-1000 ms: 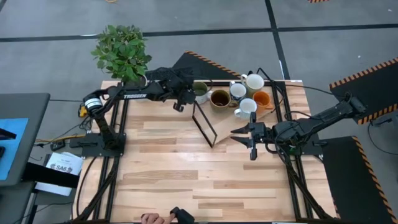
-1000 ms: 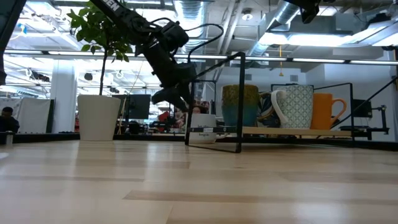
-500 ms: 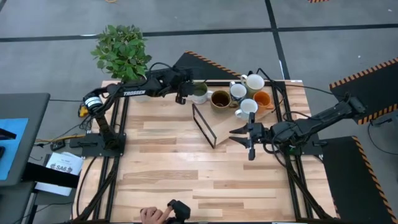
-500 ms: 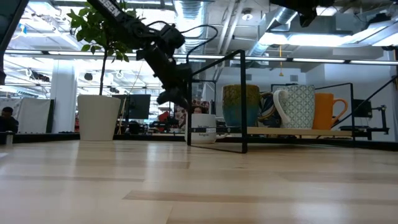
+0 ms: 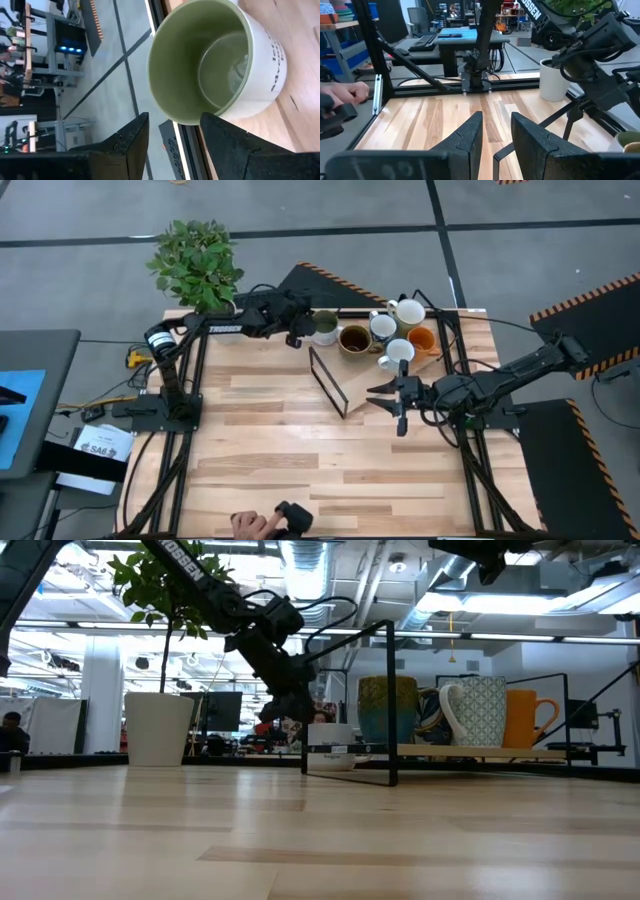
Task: Place coffee mugs
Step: Put the white mug on the shelf
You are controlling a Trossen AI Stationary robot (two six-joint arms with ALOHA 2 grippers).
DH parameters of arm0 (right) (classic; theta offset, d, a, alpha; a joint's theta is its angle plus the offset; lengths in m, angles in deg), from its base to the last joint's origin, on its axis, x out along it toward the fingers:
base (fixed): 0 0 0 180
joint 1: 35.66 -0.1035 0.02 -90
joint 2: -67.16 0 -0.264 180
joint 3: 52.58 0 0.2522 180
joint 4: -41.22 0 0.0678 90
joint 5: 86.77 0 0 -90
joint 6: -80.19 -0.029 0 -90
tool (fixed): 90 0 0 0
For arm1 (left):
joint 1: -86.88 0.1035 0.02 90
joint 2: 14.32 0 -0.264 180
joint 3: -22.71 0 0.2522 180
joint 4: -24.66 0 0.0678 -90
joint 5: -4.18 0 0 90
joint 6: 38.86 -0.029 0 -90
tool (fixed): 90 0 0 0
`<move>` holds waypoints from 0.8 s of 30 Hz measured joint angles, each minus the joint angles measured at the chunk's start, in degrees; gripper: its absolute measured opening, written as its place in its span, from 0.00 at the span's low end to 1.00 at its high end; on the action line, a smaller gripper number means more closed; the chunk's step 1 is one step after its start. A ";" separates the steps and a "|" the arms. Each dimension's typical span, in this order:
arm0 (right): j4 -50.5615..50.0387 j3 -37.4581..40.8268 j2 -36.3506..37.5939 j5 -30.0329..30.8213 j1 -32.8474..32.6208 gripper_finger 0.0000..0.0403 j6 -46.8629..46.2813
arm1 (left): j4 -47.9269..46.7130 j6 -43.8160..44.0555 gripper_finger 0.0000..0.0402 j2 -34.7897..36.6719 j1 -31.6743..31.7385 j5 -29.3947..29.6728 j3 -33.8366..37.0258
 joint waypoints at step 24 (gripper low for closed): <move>-0.05 0.00 0.02 0.00 0.00 0.32 0.09 | -6.20 -4.29 0.43 5.10 -2.81 0.02 0.35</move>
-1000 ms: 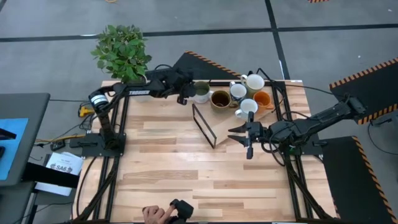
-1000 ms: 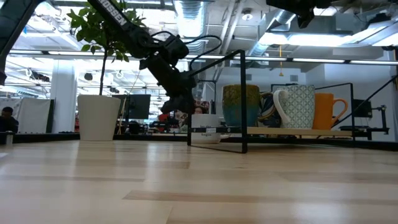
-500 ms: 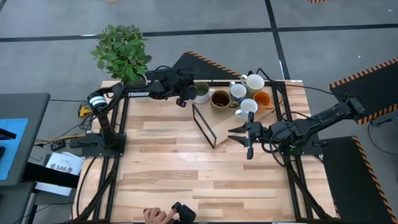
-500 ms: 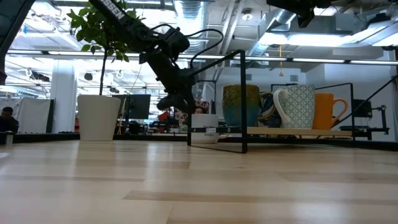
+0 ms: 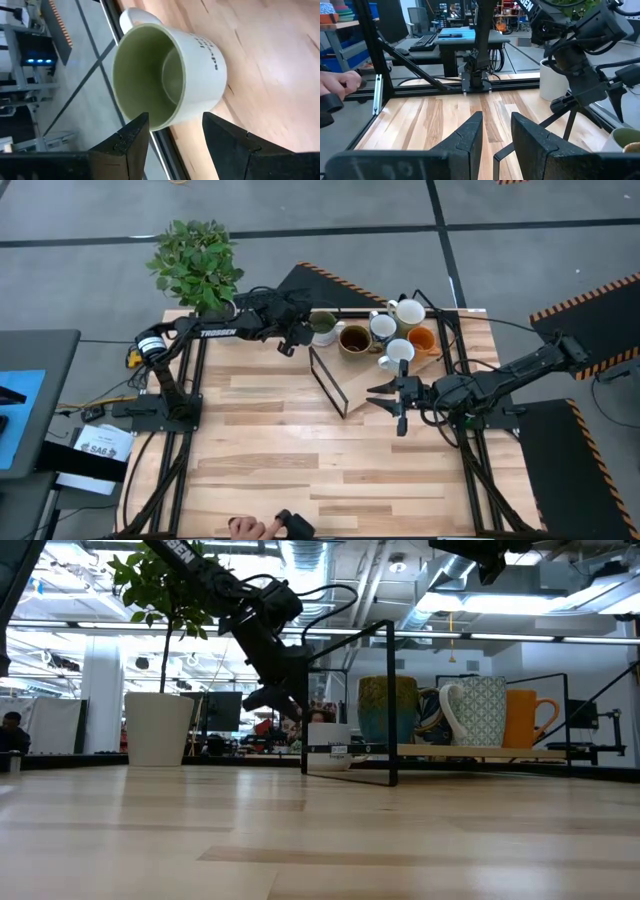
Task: Place coffee mugs
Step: Put the white mug on the shelf
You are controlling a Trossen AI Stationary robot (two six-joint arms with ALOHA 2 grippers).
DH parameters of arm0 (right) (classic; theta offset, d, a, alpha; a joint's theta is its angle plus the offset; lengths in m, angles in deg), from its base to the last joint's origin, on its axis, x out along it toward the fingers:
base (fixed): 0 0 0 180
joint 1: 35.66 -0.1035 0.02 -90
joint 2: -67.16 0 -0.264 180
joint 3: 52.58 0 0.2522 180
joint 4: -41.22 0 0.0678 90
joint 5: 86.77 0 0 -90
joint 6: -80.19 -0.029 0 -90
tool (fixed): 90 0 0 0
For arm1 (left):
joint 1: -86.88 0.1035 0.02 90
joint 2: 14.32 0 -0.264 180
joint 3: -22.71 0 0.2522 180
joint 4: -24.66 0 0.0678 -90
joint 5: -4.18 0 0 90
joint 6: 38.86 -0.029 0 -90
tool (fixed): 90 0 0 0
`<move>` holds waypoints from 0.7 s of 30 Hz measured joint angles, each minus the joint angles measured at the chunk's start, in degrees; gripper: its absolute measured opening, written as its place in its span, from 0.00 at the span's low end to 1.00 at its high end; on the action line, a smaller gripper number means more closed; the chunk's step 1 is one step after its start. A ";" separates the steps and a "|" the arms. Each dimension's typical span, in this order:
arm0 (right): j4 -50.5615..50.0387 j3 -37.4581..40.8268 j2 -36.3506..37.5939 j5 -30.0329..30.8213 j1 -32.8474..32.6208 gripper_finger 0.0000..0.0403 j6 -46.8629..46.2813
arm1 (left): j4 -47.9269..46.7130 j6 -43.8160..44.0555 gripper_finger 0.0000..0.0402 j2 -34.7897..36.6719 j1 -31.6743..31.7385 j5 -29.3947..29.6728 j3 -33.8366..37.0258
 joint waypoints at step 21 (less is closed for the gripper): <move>0.00 0.00 0.00 0.00 0.00 0.32 -0.02 | 7.57 -0.31 0.43 -5.95 1.61 -2.45 0.00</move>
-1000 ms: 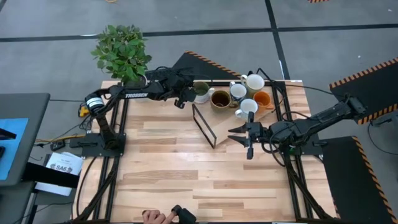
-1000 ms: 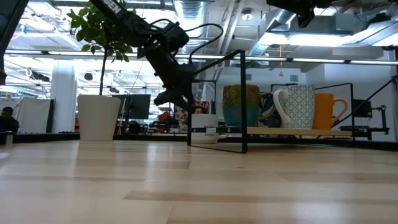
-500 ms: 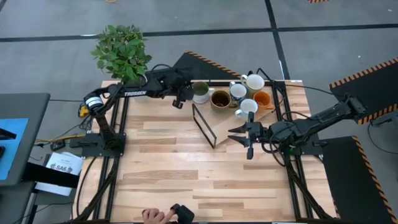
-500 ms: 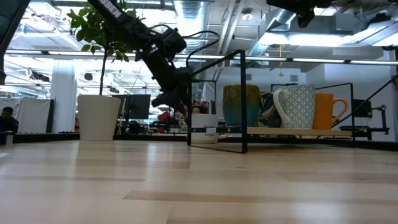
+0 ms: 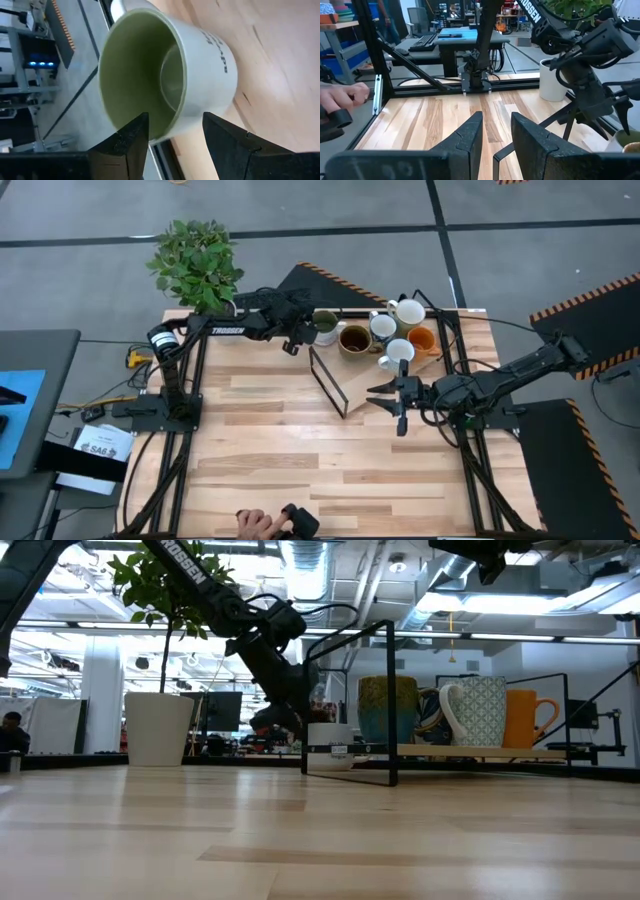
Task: Place coffee mugs
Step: Put the white mug on the shelf
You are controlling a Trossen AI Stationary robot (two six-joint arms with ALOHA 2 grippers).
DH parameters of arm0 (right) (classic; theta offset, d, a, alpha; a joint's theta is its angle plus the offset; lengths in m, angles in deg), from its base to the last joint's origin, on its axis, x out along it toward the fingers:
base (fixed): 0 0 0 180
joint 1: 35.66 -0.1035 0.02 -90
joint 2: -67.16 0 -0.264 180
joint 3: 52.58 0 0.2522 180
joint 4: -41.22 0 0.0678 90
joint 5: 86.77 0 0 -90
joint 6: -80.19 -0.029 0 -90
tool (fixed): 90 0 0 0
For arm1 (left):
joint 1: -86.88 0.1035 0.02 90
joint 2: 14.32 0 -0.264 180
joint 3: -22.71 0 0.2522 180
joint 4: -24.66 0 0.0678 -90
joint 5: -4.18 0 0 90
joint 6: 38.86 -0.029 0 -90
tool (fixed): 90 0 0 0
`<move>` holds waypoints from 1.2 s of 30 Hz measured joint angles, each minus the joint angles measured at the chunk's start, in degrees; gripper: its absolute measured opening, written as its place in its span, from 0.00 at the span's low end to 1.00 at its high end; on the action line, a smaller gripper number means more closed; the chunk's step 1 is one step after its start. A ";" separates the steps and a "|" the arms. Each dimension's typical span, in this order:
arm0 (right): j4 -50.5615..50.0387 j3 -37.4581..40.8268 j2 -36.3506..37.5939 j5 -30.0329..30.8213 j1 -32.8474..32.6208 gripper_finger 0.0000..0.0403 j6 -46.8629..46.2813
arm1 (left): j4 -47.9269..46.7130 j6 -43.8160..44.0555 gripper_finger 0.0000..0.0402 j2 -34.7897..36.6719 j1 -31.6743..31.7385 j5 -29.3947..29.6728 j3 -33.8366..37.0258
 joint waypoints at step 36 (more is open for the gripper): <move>0.00 0.00 0.00 0.00 0.01 0.32 0.00 | -19.14 2.97 0.00 7.03 -2.96 2.41 0.04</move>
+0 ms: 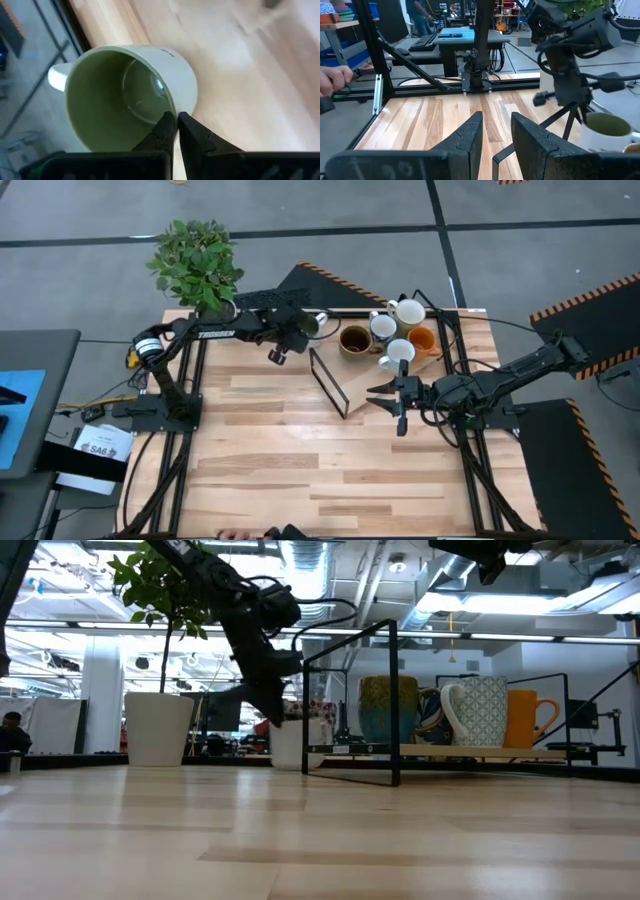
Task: Place coffee mugs
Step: Put the white mug on the shelf
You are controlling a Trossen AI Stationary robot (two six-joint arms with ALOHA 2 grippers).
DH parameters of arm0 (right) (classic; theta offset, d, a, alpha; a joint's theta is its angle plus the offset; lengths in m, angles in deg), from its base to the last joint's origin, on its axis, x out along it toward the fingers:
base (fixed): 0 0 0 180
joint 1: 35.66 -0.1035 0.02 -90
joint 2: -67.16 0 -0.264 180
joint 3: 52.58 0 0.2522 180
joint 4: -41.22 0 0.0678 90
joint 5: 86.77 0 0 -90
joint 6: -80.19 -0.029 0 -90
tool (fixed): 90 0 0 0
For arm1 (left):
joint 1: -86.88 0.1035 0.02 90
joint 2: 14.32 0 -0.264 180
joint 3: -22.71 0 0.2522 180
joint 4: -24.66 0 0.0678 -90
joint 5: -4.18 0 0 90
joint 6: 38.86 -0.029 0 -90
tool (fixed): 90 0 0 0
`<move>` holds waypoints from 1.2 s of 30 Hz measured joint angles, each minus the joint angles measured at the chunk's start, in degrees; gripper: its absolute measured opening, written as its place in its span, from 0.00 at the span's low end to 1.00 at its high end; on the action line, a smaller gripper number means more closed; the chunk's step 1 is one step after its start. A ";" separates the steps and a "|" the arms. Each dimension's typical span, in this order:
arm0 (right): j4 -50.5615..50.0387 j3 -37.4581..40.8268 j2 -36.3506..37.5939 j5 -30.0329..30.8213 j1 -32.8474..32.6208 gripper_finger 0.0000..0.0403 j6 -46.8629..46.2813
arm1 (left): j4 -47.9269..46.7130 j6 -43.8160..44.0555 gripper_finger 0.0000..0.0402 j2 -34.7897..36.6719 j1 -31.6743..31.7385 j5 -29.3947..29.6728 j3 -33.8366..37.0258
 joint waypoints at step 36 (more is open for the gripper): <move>1.52 0.00 0.00 0.00 -0.01 0.32 -0.02 | -32.27 52.82 0.00 16.49 -45.54 14.46 -0.17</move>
